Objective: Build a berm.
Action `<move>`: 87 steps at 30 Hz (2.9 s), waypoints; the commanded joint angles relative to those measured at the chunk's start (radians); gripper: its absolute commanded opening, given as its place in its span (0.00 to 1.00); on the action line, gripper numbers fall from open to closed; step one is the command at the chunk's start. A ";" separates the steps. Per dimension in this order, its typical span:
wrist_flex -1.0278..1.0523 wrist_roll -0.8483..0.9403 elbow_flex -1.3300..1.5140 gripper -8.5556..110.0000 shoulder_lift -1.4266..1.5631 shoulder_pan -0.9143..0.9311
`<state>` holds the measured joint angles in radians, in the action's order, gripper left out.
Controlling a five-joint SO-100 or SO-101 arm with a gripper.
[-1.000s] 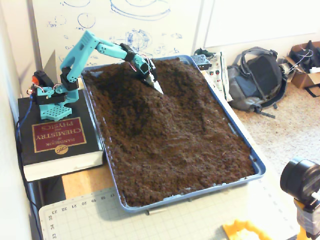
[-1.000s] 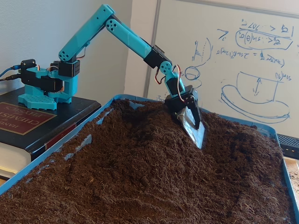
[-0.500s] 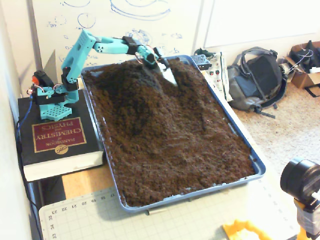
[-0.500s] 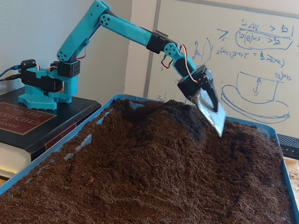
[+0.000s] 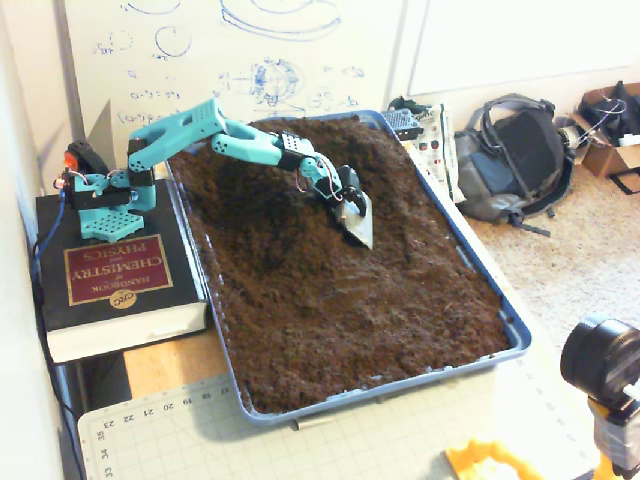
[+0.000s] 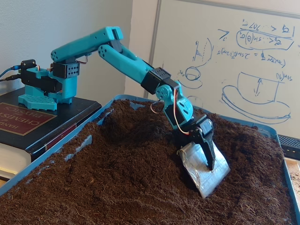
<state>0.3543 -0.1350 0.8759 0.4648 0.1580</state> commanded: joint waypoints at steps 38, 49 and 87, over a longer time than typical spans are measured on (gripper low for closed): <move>0.005 0.140 0.756 0.07 0.574 -0.072; 0.005 0.123 0.684 0.07 0.857 -0.063; 0.261 -0.189 2.023 0.08 2.418 -0.422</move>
<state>0.7609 -0.2347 2.8241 2.8149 -0.2485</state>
